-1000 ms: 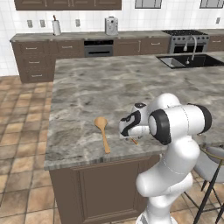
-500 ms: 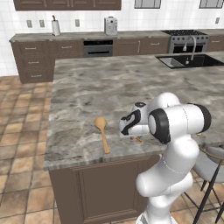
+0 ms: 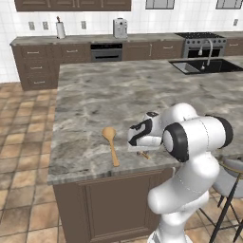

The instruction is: Pick up the metallic utensils from the counter and place them in the open drawer. Make sure not to pick up any wooden utensils.

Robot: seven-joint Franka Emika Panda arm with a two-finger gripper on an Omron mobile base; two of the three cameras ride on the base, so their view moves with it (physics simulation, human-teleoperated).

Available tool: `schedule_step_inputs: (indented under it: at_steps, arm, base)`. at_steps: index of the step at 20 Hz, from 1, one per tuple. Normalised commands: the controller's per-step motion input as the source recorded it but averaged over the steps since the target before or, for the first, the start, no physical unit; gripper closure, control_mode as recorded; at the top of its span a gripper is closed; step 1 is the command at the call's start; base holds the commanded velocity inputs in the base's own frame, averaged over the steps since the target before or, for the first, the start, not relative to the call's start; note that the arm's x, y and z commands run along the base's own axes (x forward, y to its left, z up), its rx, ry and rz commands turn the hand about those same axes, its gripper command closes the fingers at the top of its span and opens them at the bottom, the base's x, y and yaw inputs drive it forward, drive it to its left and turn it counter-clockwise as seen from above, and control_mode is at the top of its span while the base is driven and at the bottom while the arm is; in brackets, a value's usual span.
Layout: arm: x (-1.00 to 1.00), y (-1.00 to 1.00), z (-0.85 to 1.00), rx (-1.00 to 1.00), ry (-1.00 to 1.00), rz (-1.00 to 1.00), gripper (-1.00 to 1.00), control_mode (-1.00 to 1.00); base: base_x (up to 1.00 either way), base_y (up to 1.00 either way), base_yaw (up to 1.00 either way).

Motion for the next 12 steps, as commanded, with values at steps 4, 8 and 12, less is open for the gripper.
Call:
schedule_step_inputs:
  at_steps: [4, 8, 12]
  arm:
    - [-0.33, 0.27, -0.29, 0.0, 0.0, 0.09, 1.0, -1.0]
    - [0.04, 0.05, -0.52, -0.02, 0.0, 0.01, 1.0, -1.0]
    - [0.14, 0.0, -0.62, -0.02, 0.0, 0.0, 1.0, -1.0]
  base:
    - [0.0, 0.0, 0.0]
    - [0.0, 0.0, 0.0]
    - [0.0, 0.0, 0.0]
